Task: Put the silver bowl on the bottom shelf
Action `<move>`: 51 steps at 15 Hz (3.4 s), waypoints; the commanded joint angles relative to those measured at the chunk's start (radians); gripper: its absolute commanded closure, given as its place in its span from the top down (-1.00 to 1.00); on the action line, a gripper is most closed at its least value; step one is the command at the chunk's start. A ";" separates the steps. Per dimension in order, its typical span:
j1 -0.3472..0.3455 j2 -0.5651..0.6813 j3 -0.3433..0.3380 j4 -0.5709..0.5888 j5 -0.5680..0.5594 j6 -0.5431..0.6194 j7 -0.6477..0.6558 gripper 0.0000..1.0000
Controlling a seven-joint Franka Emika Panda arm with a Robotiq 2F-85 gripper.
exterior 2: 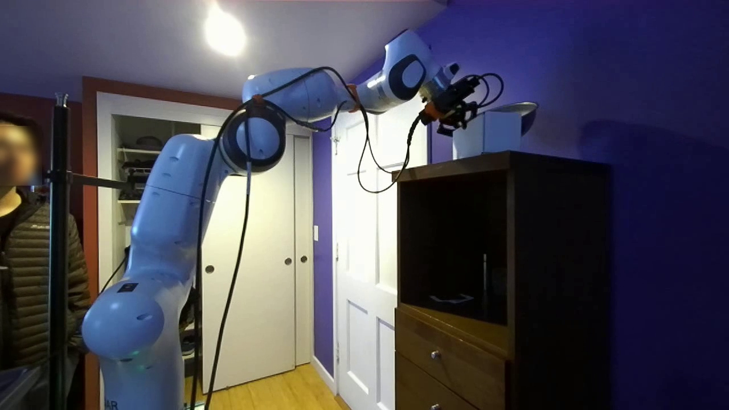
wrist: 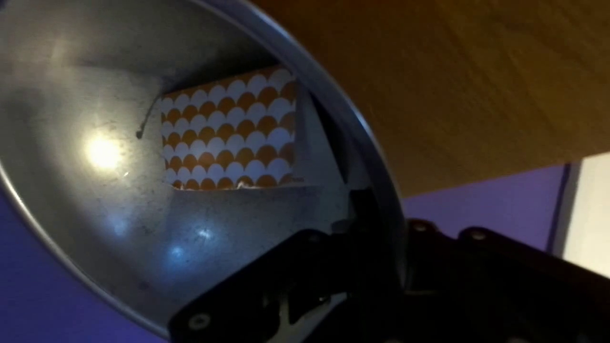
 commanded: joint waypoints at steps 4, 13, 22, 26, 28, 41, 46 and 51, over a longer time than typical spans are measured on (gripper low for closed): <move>-0.021 -0.143 0.068 0.054 0.175 -0.067 -0.176 -0.96; -0.025 -0.489 0.024 -0.159 -0.053 -0.340 0.340 -0.96; -0.025 -0.819 0.133 -0.584 -0.056 -0.574 0.897 -0.96; 0.041 -0.893 0.097 -0.810 0.004 -0.621 1.072 -0.96; 0.063 -0.914 0.054 -0.937 0.087 -0.550 1.091 -0.96; 0.092 -0.830 -0.143 -1.412 0.389 -0.138 0.758 -0.96; 0.067 -0.742 -0.115 -1.334 0.139 -0.308 0.713 -0.96; 0.054 -0.643 -0.087 -1.259 -0.106 -0.348 0.702 -0.96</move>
